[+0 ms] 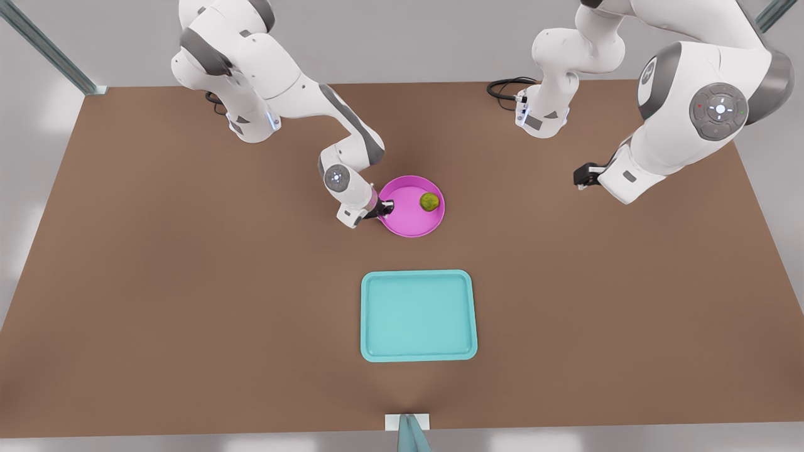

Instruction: Place the orange on the plate with the left arm and the plate on the tray with the right arm

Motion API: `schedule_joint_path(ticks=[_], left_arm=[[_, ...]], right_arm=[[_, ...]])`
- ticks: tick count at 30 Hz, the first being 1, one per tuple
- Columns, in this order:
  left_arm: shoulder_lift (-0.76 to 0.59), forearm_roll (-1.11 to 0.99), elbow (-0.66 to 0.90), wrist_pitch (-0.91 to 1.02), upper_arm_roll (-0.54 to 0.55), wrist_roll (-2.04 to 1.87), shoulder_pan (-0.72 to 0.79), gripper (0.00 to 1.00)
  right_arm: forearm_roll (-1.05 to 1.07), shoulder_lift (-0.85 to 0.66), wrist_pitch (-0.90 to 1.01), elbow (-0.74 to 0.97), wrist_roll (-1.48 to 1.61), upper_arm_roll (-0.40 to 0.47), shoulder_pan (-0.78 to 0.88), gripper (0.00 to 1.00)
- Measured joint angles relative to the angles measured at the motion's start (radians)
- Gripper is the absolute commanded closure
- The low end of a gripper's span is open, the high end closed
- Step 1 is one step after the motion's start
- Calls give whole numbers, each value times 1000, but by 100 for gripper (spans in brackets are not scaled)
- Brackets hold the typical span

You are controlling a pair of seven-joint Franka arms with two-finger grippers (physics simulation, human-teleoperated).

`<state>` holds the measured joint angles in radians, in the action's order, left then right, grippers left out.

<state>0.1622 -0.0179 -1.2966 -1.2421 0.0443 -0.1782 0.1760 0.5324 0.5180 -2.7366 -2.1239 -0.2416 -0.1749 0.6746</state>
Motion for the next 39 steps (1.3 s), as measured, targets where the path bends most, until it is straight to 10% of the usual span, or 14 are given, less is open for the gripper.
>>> schedule_joint_path(ticks=[26, 39], left_arm=[[0, 0, 0, 4, 0, -16, 22, 0], [0, 0, 0, 5, 0, -21, 22, 0]], right_arm=[[1, -53, 74, 201, 20, -8, -153, 79], [-8, 229, 75, 580, 32, 23, -213, 79]])
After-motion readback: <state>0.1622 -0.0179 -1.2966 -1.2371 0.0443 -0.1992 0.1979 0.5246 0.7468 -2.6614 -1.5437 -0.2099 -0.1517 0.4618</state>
